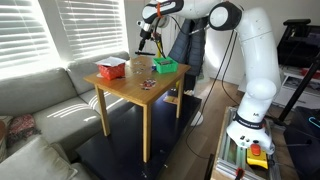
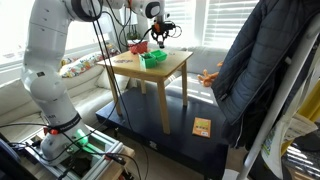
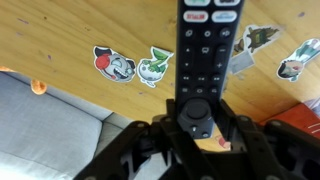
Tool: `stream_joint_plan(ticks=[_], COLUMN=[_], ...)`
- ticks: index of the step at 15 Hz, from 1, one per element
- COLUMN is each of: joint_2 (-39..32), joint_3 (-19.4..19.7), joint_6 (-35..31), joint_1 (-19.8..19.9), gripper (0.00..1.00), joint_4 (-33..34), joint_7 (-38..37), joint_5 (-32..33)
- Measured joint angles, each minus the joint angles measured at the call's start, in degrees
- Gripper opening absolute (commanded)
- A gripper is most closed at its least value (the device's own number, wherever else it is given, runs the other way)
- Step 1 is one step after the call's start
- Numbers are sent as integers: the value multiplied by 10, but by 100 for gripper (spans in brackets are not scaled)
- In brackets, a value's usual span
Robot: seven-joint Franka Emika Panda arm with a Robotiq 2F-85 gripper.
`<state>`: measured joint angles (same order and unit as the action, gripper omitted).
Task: Put the remote in the green bowl
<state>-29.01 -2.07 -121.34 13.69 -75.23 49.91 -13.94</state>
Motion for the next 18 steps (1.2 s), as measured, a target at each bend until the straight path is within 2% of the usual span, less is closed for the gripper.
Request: stream_joint_plan(ticks=[6,9,14,18], joint_2=[3,22,99,156], joint_3=[0,0,4,16], joint_6=[5,43,115,125], joint_1=[0,0,3,4], gripper=[17,17,17,17], joint_4=[-1,-21,-98,-175], joint_7=[-15,-18,-4,43], joint_5=[1,2,2,0])
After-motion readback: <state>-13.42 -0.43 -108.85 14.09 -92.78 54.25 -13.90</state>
